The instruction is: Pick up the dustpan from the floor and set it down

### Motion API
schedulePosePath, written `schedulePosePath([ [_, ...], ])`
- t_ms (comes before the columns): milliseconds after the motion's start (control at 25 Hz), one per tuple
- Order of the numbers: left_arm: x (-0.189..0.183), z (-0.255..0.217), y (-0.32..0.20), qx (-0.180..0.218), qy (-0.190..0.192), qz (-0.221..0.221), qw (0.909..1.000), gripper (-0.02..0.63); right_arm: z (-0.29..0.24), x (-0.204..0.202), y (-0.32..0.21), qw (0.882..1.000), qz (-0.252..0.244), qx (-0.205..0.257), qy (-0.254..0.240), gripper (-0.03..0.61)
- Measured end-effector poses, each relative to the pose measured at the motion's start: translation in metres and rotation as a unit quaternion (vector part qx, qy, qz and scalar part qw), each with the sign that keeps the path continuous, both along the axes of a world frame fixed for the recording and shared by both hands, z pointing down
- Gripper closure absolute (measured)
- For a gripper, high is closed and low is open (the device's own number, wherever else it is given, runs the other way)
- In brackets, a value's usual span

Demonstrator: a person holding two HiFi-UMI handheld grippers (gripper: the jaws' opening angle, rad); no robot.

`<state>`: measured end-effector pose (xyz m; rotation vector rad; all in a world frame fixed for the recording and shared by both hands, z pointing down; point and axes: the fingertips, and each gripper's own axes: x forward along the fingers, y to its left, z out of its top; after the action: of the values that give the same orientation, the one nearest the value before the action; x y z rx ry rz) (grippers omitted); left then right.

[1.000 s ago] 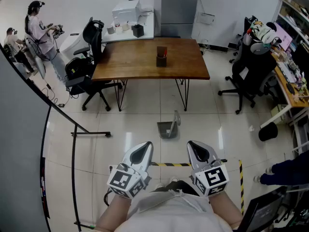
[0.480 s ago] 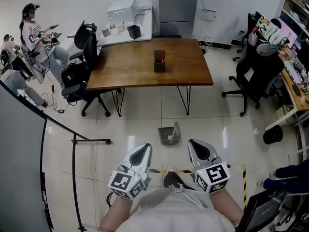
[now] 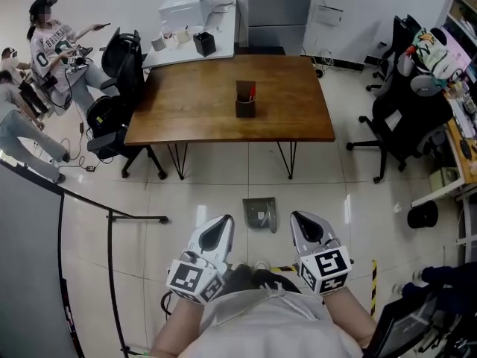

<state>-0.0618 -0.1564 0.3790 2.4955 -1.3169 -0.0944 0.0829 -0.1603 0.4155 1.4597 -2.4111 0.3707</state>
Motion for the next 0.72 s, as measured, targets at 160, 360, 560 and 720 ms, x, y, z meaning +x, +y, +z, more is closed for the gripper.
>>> schedulePosePath([
  [160,0.006,0.005,-0.021,-0.006,0.004,0.024,0.9997,0.601,0.027,-0.010,-0.016,0.999,0.006,-0.037,0.011,0.575],
  [360,0.006,0.035,-0.043,-0.050,0.018,0.040,0.9978,0.601,0.146,-0.027,-0.038,0.985,-0.003,-0.164,0.060,0.397],
  [560,0.002,0.090,-0.058,-0.100,0.022,0.051,0.9935,0.601,0.282,-0.020,-0.049,0.948,0.023,-0.300,0.100,0.342],
  [720,-0.004,0.123,-0.066,-0.124,0.028,0.046,0.9908,0.601,0.333,-0.009,-0.050,0.929,0.040,-0.351,0.109,0.342],
])
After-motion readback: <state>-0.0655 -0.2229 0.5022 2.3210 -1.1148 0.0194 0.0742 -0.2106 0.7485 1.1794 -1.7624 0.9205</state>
